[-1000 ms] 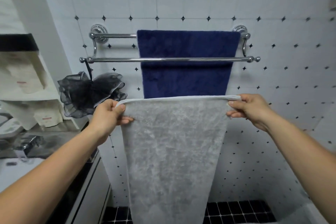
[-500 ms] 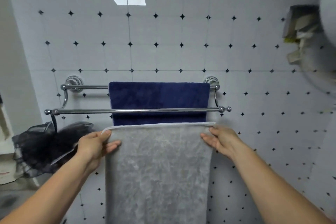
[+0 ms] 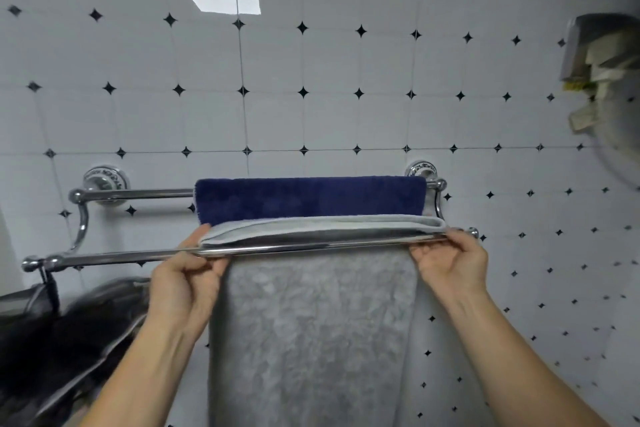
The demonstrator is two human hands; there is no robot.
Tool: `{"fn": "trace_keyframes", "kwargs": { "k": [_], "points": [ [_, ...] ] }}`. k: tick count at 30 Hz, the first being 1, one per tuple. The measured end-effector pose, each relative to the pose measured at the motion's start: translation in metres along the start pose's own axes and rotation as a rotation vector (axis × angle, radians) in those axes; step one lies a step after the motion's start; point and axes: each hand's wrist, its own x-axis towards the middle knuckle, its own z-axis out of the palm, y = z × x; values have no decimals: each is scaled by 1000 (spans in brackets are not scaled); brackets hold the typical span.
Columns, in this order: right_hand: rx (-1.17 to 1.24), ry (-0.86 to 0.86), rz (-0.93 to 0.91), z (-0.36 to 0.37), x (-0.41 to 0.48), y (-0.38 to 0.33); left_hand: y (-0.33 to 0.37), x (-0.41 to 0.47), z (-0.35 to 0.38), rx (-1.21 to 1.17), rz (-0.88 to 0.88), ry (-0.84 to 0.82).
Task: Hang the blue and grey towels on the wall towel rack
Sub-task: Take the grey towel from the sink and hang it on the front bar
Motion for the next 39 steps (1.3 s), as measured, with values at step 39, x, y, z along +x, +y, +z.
{"fn": "trace_keyframes", "kwargs": {
  "k": [39],
  "points": [
    [-1177, 232, 47, -33, -77, -16, -5, -77, -9, 988, -86, 403]
  ]
}}
